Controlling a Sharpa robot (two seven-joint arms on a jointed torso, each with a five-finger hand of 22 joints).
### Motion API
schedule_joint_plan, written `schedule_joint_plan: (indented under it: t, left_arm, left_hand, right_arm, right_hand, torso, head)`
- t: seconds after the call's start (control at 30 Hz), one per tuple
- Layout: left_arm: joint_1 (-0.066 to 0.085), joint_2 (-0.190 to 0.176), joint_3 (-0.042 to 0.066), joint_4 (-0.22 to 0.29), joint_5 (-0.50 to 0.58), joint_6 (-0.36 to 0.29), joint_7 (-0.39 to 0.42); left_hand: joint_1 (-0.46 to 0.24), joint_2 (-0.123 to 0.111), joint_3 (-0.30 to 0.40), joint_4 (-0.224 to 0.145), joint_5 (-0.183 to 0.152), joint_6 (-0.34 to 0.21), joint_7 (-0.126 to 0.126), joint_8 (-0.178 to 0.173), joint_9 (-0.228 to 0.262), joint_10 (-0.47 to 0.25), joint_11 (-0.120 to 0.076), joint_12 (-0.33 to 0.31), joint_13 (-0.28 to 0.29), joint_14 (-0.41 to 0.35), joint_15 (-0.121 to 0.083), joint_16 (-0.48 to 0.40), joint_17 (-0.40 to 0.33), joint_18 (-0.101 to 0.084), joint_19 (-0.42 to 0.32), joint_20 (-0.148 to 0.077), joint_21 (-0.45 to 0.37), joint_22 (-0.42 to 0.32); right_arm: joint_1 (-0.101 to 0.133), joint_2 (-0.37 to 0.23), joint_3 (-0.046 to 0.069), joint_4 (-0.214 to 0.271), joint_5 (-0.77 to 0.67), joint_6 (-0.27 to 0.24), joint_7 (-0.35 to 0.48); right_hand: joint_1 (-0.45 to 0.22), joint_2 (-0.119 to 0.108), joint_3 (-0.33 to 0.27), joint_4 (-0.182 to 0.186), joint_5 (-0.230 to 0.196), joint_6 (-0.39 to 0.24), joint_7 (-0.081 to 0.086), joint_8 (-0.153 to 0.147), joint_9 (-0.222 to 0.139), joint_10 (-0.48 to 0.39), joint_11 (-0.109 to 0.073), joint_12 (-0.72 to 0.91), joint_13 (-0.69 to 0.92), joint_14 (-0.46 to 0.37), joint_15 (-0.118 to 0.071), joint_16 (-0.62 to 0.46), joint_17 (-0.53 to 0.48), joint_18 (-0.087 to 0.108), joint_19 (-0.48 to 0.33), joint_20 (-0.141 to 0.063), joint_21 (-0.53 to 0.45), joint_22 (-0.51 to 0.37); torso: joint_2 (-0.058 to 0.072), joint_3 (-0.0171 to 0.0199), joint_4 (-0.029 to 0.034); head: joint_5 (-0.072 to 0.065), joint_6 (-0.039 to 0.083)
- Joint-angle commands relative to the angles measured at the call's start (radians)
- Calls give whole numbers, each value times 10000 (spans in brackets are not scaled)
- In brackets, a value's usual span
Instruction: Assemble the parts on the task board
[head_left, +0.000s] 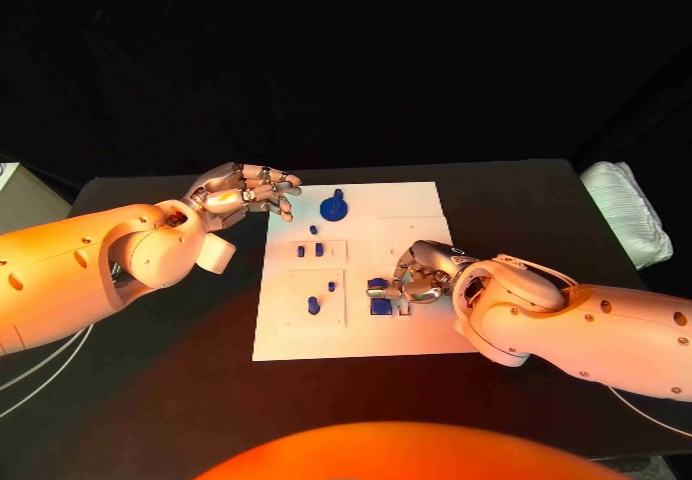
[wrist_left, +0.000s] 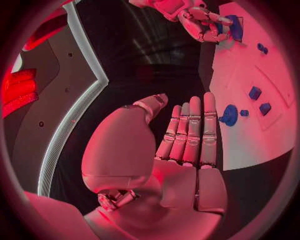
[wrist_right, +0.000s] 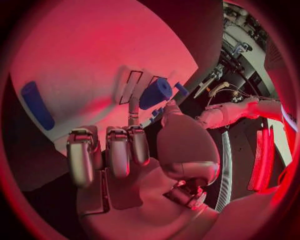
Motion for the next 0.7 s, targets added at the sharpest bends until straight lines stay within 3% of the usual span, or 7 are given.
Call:
schedule_joint_plan:
  t: [0.03, 0.1, 0.27, 0.37, 0.4, 0.53, 0.7]
  left_arm:
    - [0, 8, 5, 9, 86, 176, 37]
    - [0, 12, 5, 1, 135, 196, 28]
    - [0, 18, 5, -9, 193, 231, 10]
    - [0, 23, 5, -15, 207, 245, 4]
    - [0, 25, 5, -20, 211, 250, 2]
    - [0, 23, 5, -29, 217, 248, -1]
    - [0, 15, 4, -33, 220, 259, -17]
  left_hand:
    - [30, 95, -23, 59, 9, 39, -11, 22, 7, -32, 30, -33, 10, -56, 16, 37, 8, 122, 2, 10, -64, -17]
    - [17, 91, -32, 72, 6, 37, -8, 22, 6, -33, 32, -32, 11, -57, 18, 38, 8, 122, 2, 11, -67, -19]
    - [17, 91, -32, 72, 6, 37, -8, 22, 6, -33, 32, -32, 11, -57, 18, 38, 8, 122, 2, 11, -67, -19]
    - [12, 93, -35, 81, 6, 36, -8, 22, 6, -34, 32, -32, 11, -58, 19, 39, 8, 121, 3, 12, -70, -21]
    - [12, 93, -35, 81, 6, 36, -8, 22, 6, -34, 32, -32, 11, -58, 19, 39, 8, 121, 3, 12, -70, -21]
    - [12, 93, -35, 81, 6, 36, -8, 22, 6, -34, 32, -32, 11, -58, 19, 39, 8, 121, 3, 12, -70, -21]
    - [15, 100, -33, 85, 7, 41, -10, 27, 7, -36, 32, -32, 11, -60, 19, 39, 8, 121, 4, 12, -73, -22]
  right_arm:
    - [-15, 12, -2, -39, -38, -273, -80]
    - [-16, -1, -3, -47, -28, -343, -78]
    - [-27, -67, -3, -4, -44, -469, -57]
    - [-51, -171, -3, 87, -62, -627, 56]
    - [-66, -244, -3, 152, -43, -715, 182]
    - [-96, -441, -3, 296, 159, -738, 884]
    - [-150, -636, -3, 408, 75, -703, 1506]
  right_hand:
    - [-396, -524, -121, 25, -53, -488, 179, -310, -150, 226, 204, -329, 1545, 1007, 172, 36, 2380, -77, 956, 84, -159, 2540]
    - [-713, -969, -402, 37, -14, -761, 313, -475, -221, 83, 329, -519, 1418, 1010, 285, 42, 2396, -52, 924, 173, -300, 2504]
    - [-812, -1075, -490, 39, -28, -840, 355, -527, -243, 22, 368, -599, 1365, 1003, 320, 30, 2372, -40, 910, 208, -363, 2488]
    - [-562, -566, -120, 15, 151, -771, 367, -507, -242, 47, 390, -548, 1411, 1006, 353, 35, 2386, -42, 913, 266, -346, 2492]
    - [-276, -285, 91, -1, 221, -671, 342, -451, -224, 86, 372, -487, 1459, 1011, 345, 44, 2408, -48, 922, 279, -309, 2502]
    - [893, 198, 458, -49, 624, -613, 311, -406, -222, 163, 345, -367, 1557, 1029, 323, 75, 2479, -68, 946, 276, -204, 2530]
    - [1862, -233, 218, -40, 368, -549, 283, -259, -175, 183, 325, -307, 1612, 1059, 311, 132, 2604, -92, 973, 267, -77, 2562]
  torso:
    - [-2, 4, 1]
    - [-10, 2, 4]
    - [-12, -1, -5]
    - [-7, 7, -2]
    - [-9, 10, -4]
    - [-10, 6, -21]
    - [-6, -2, -22]
  head:
    - [10, -30]
    - [7, -8]
    - [24, 6]
    - [31, 27]
    - [38, 29]
    - [40, 15]
    - [28, 35]
